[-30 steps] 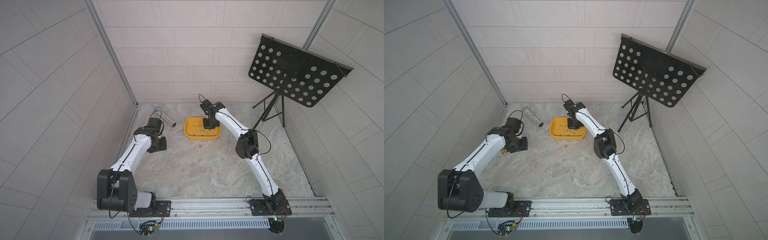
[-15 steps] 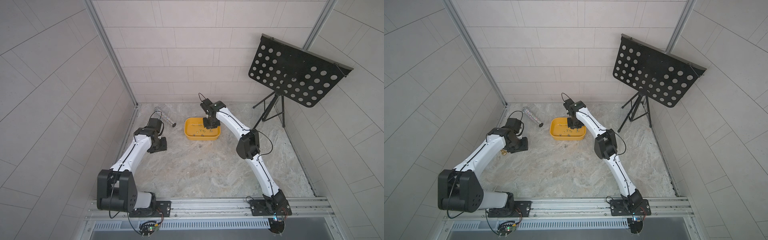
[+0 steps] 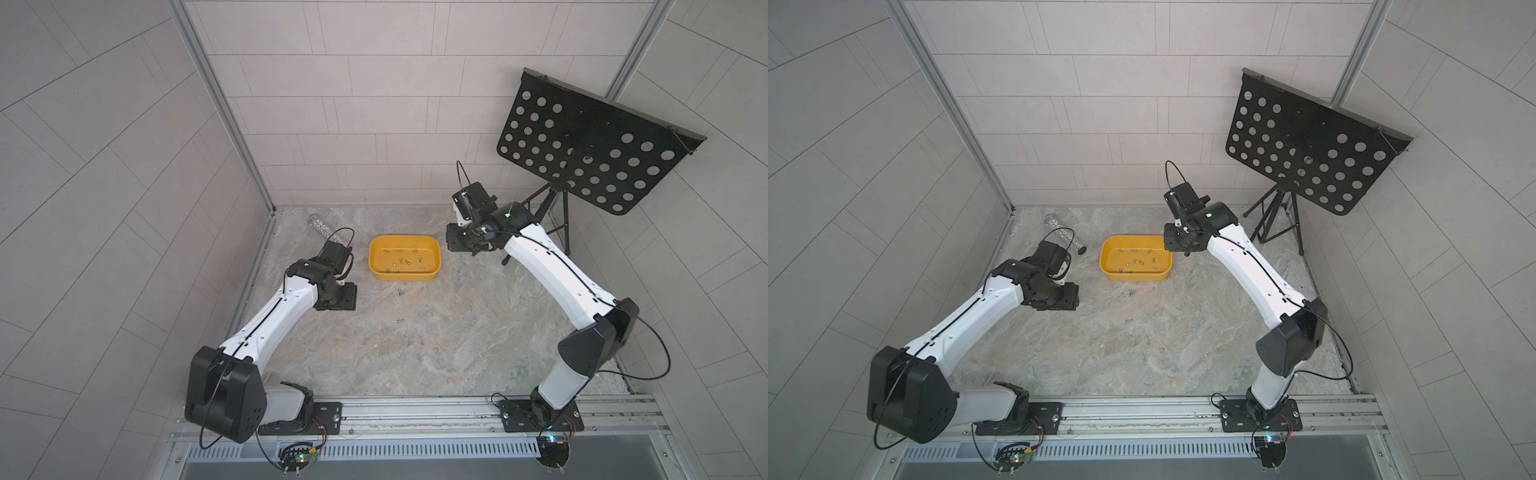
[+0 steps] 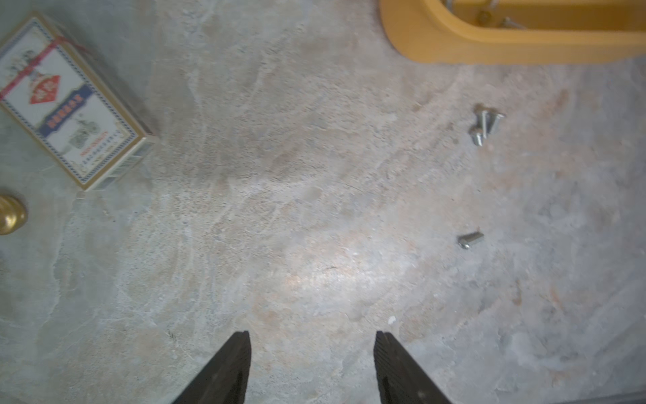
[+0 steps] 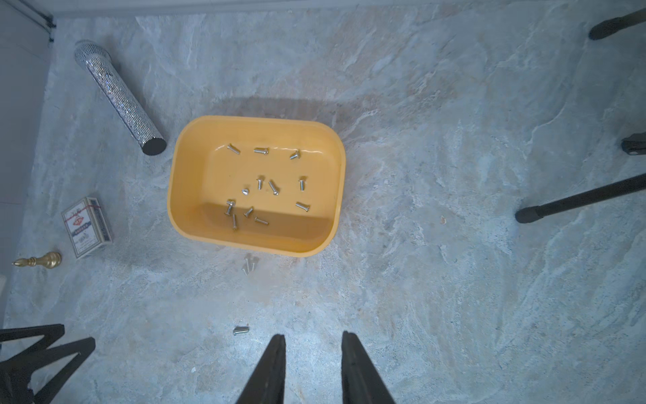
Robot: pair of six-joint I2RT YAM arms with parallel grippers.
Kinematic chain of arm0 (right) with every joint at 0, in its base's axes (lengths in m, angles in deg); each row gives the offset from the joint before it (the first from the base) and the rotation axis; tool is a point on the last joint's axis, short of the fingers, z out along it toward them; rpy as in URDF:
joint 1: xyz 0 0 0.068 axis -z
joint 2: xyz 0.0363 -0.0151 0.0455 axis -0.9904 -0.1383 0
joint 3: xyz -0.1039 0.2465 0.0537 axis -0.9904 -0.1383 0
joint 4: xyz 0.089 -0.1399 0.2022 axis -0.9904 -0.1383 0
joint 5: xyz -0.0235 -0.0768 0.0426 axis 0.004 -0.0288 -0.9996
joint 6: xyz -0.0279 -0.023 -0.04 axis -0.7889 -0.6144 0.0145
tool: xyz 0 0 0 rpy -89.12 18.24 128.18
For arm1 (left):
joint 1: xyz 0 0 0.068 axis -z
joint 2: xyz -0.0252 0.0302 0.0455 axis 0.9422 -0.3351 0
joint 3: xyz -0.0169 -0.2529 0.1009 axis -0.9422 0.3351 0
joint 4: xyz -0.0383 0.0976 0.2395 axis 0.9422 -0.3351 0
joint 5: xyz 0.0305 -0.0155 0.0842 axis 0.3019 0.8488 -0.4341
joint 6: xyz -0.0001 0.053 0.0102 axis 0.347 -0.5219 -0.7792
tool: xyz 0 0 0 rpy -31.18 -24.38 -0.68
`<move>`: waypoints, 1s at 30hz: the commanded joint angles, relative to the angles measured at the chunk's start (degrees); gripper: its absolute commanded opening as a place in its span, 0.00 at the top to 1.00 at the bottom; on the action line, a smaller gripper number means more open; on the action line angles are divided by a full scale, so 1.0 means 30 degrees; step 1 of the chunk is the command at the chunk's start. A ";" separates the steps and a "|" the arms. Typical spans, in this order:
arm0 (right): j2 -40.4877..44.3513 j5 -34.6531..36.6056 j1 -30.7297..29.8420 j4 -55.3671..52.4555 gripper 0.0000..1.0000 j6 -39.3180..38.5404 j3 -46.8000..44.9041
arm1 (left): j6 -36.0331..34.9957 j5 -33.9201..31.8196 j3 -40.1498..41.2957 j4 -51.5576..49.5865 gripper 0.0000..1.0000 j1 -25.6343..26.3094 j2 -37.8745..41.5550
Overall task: Put the screws on the desktop into the storage box
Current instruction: Pick up the screw from the center of the board.
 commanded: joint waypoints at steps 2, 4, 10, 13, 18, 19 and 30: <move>0.1776 0.0413 0.0471 0.0725 0.67 0.0499 -0.2501 | -0.0064 0.0308 -0.1257 -0.1287 0.36 0.1745 -0.0946; 0.2603 0.0345 0.0748 0.0725 0.67 0.0384 -0.3389 | -0.0213 0.0374 -0.1835 -0.1488 0.36 0.2669 -0.1759; 0.4088 0.0022 0.1706 0.0725 0.67 -0.0083 -0.4967 | -0.0810 0.0126 -0.3268 -0.1575 0.40 0.4712 -0.4276; 0.4449 -0.0085 0.2187 0.0695 0.67 -0.0364 -0.5318 | -0.1241 -0.0150 -0.3926 -0.1625 0.41 0.5432 -0.5647; 0.4817 -0.0379 0.2830 0.0754 0.67 -0.0593 -0.5849 | -0.1706 -0.0230 -0.5007 -0.1551 0.42 0.6105 -0.7256; 0.4843 -0.0491 0.2937 0.0739 0.67 -0.0655 -0.5929 | -0.1764 -0.0217 -0.5131 -0.1460 0.42 0.6175 -0.7452; 0.4759 -0.0772 0.3476 0.0926 0.67 -0.0958 -0.6413 | -0.1918 -0.0401 -0.6612 -0.0956 0.45 0.6787 -1.0133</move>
